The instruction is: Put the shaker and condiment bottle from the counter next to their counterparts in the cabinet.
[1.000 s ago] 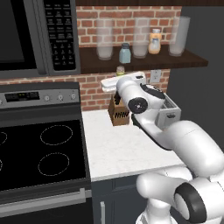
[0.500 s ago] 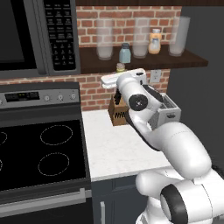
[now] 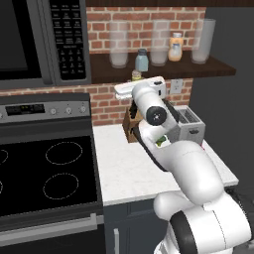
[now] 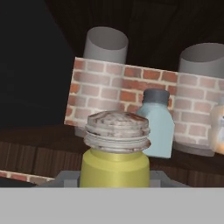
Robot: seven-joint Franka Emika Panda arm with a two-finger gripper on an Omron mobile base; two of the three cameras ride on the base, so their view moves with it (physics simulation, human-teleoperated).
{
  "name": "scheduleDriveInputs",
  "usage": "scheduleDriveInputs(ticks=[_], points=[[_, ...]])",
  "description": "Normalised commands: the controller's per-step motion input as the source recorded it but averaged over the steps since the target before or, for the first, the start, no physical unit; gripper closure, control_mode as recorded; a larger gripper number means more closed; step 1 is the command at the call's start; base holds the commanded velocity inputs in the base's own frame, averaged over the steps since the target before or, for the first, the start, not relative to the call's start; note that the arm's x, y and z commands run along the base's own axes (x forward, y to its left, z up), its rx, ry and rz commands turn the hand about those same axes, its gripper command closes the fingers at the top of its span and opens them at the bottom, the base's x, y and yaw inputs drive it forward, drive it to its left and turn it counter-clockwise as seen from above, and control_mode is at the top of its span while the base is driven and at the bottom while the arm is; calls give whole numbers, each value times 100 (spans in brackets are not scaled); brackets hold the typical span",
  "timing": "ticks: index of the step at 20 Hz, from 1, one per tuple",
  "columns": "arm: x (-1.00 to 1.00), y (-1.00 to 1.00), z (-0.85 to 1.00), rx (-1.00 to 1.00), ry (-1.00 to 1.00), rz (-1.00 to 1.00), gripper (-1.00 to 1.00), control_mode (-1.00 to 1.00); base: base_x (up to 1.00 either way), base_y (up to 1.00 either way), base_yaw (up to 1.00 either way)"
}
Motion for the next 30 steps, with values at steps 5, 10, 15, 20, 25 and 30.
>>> scheduleDriveInputs(ticks=[5, 10, 15, 20, 25, 30], points=[[0, 0, 16, 0, 0, 0, 100, -100, 0, 0, 0], [0, 0, 24, 0, 0, 0, 100, -100, 0, 0, 0], [0, 0, 26, 0, 3, 0, 100, -100, 0, 0, 0], [1, 0, 19, 0, 8, 0, 100, -100, 0, 0, 0], [6, 0, 3, 1, 9, 0, 100, -100, 0, 0, 0], [7, 0, 0, 4, 10, 0, 100, -100, 0, 0, 0]])
